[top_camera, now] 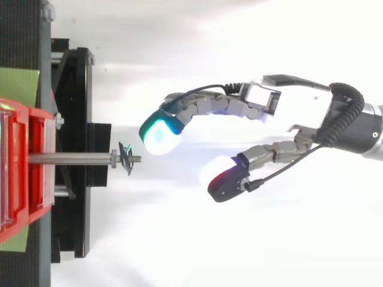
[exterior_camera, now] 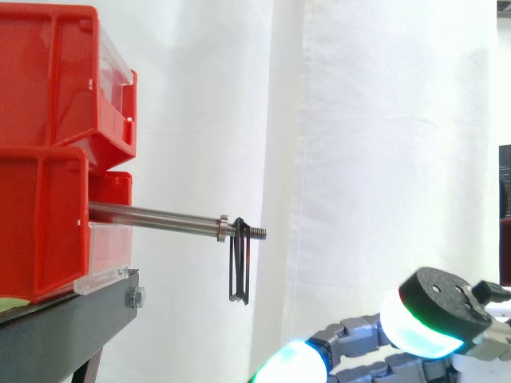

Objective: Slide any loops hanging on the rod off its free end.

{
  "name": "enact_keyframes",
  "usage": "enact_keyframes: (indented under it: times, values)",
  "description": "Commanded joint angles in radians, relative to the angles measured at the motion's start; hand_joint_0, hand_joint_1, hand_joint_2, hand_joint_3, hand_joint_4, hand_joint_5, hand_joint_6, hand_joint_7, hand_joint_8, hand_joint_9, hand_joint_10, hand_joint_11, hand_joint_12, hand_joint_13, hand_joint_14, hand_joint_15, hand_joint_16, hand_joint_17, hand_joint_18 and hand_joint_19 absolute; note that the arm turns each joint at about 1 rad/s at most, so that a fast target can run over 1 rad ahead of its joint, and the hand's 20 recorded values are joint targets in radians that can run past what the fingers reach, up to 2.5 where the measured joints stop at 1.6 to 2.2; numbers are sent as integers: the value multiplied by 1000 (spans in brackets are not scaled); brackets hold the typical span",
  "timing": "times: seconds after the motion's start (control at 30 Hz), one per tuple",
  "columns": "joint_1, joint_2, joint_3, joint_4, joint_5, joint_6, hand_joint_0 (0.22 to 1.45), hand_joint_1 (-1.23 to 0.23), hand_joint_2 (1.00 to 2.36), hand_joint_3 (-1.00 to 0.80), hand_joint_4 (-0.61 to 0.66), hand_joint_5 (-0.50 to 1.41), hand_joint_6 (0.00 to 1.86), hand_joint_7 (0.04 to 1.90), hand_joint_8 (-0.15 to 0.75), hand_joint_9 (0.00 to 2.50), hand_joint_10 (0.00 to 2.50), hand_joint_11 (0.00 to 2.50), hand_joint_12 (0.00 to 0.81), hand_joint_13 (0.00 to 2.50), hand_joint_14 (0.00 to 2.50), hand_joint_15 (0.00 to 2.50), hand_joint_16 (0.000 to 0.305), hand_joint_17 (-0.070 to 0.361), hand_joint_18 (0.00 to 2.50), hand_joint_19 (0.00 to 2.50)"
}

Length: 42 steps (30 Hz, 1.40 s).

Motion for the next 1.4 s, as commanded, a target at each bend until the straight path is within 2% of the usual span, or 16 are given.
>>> enact_keyframes:
  times: [0.0,0.13,0.2,0.37,0.43,0.53,0.63,0.7,0.87,0.93,1.0,1.07,1.13,1.17,1.23,1.37]
  values:
    - [-12,-41,34,13,-5,3,566,-599,1002,-464,214,-224,501,628,239,354,0,0,312,266,0,0,50,113,171,0]
    - [-19,-97,81,28,-36,8,568,-599,1002,-463,216,-221,501,632,241,361,0,0,314,276,0,0,50,113,184,0]
    - [-23,-98,97,33,-59,6,569,-599,1002,-460,221,-219,501,635,243,374,0,0,315,282,0,0,50,113,190,0]
    - [-33,-100,111,54,-73,-18,569,-600,1002,-463,233,-212,501,642,244,381,0,0,317,288,0,0,50,113,200,7]
    - [-35,-100,110,97,-93,-70,569,-600,1002,-462,238,-207,501,645,246,385,0,0,317,288,0,0,50,113,201,13]
    - [-44,-100,111,148,-152,-175,569,-601,1003,-462,247,-202,501,649,247,387,0,0,317,289,0,0,50,113,206,11]
    - [-55,-100,110,174,-217,-288,570,-601,1002,-462,250,-198,501,655,249,391,0,0,317,289,0,0,50,113,209,11]
    - [-56,-100,111,169,-231,-328,570,-601,1002,-463,255,-196,501,657,248,393,0,0,317,290,0,0,50,113,210,18]
    - [-67,-100,111,174,-231,-306,570,-601,1002,-463,261,-192,501,659,249,395,0,0,317,290,0,0,50,113,213,18]
    - [-70,-112,111,177,-231,-302,570,-601,1002,-464,264,-190,501,660,249,396,0,0,318,290,0,0,50,113,213,18]
    - [-76,-149,127,194,-231,-288,570,-601,1002,-463,266,-188,501,664,250,396,0,0,319,290,0,0,50,113,215,17]
    - [-87,-204,169,214,-235,-250,570,-601,1003,-463,265,-187,501,666,250,396,0,0,318,290,0,0,50,113,218,16]
    - [-90,-229,199,217,-237,-218,570,-601,1002,-465,266,-187,501,666,250,396,0,0,319,290,0,0,50,113,219,16]
    - [-95,-256,242,215,-241,-161,570,-601,1002,-463,266,-187,501,668,251,398,0,0,319,291,0,0,50,113,219,22]
    - [-99,-259,266,204,-251,-106,570,-601,1003,-463,266,-187,501,666,251,397,0,0,319,291,0,0,50,113,220,14]
    - [-102,-259,283,192,-254,-81,570,-601,1002,-463,268,-186,501,669,251,397,0,0,319,291,0,0,50,113,221,22]
